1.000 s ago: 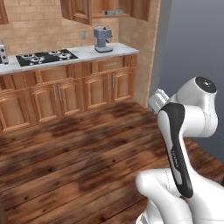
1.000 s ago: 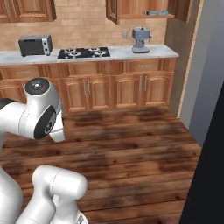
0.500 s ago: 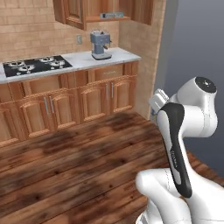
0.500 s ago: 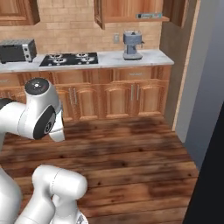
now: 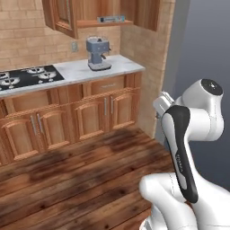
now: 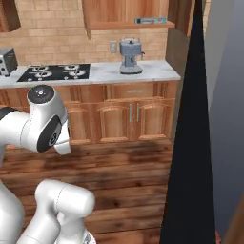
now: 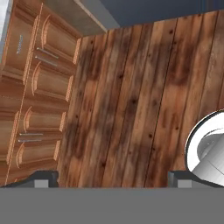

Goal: Retrieve the tupperware and aluminum foil from the cabinet and place them on the dining counter near the plate with fish and lemon to prepare for storing leftovers.

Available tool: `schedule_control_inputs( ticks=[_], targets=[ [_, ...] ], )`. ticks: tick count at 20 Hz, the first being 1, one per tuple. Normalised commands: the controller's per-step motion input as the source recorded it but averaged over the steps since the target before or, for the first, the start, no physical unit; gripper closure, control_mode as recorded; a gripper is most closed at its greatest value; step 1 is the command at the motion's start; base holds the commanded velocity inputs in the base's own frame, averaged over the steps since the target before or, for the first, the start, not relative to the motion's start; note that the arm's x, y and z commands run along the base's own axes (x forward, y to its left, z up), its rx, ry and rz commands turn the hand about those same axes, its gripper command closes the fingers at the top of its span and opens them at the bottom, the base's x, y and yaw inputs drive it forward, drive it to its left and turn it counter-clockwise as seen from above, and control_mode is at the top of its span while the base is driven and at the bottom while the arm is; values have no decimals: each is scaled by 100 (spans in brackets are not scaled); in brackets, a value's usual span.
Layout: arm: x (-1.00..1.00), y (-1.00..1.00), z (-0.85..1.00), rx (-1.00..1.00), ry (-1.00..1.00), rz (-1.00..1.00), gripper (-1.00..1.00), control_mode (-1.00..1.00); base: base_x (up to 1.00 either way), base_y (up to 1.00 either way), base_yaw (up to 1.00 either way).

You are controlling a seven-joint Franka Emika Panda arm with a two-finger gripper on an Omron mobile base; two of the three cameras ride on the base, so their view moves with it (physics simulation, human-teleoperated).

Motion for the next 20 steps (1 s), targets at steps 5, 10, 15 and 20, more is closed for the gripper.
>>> schedule_control_inputs(
  ticks=[5,10,15,20],
  targets=[
    [0,0,0,0,0,0,-100,100,100,-40,5],
    [0,0,0,0,0,0,-100,100,100,-41,8],
    [0,0,0,0,0,0,-100,100,100,-47,17],
    [0,0,0,0,0,0,-100,100,100,-49,21]
  ],
)
